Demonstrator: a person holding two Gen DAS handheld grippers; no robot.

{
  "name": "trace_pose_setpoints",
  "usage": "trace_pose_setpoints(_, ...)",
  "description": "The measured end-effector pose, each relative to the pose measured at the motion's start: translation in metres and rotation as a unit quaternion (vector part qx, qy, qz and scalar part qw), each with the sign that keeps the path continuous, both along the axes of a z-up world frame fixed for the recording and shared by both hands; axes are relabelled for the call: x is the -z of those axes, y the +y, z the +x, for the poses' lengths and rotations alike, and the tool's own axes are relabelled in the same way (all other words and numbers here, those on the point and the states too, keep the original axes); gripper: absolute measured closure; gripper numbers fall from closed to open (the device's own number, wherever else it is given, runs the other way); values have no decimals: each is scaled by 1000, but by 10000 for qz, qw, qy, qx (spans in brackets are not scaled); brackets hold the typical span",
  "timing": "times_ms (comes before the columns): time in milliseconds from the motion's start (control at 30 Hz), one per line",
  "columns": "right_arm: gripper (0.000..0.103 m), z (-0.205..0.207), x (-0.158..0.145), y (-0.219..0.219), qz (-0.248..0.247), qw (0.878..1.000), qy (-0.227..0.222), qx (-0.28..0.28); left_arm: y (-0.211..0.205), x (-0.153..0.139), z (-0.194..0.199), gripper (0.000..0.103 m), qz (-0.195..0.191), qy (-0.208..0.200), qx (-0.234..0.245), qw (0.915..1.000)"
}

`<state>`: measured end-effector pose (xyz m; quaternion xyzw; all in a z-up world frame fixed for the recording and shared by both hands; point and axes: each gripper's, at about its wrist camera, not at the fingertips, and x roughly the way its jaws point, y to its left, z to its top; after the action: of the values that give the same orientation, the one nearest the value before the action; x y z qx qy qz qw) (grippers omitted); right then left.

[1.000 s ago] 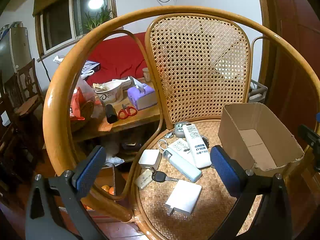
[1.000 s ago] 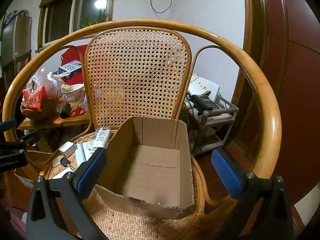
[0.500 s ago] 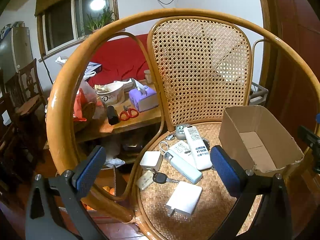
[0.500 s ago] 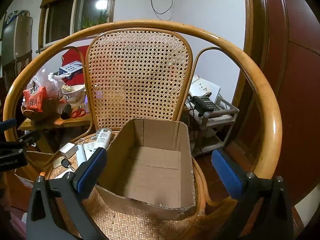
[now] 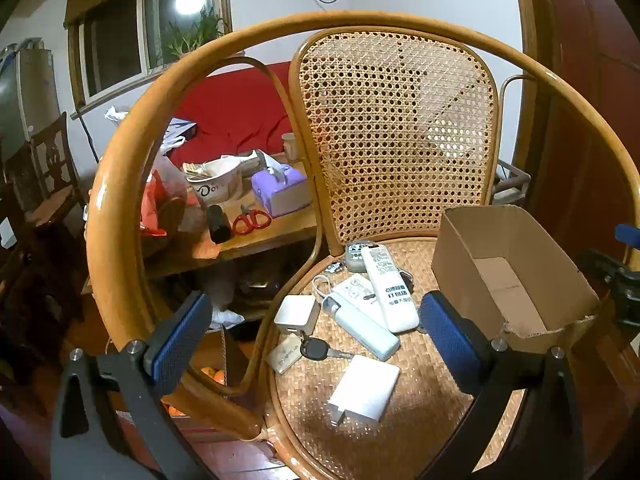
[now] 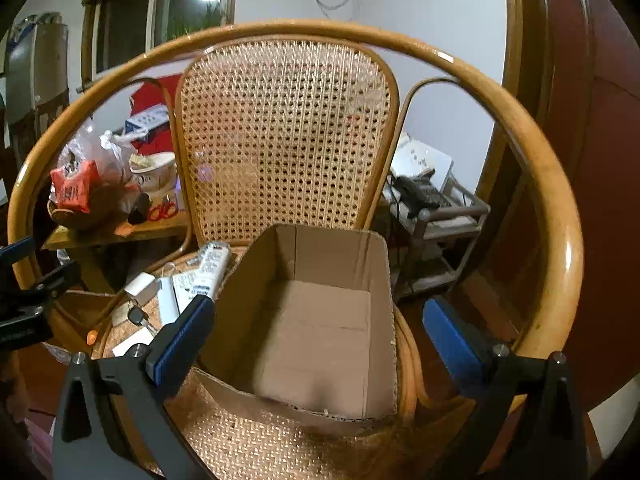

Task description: Organize rigid objects

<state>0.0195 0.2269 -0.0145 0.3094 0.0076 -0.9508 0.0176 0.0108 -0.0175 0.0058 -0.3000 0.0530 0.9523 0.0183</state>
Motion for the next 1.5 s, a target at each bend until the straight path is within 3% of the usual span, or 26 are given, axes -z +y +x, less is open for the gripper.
trace_pose_setpoints(433, 0, -40, 7, 22, -169, 9967, -791, -7, 14, 16, -11, 0, -125, -442, 324, 9984)
trace_pose_setpoints(733, 0, -54, 21, 26, 70, 9929, -1184, 75, 23, 26, -20, 0, -177, -652, 565, 9961)
trace_pose_setpoints(1200, 0, -81, 48, 36, 342, 9832, -1788, 127, 33, 57, -45, 0, -423, -1283, 752, 9880)
trace_pose_setpoints(1500, 0, -85, 60, 38, 239, 9798, -1976, 218, 34, 71, -47, 0, -214, -1778, 1003, 9787)
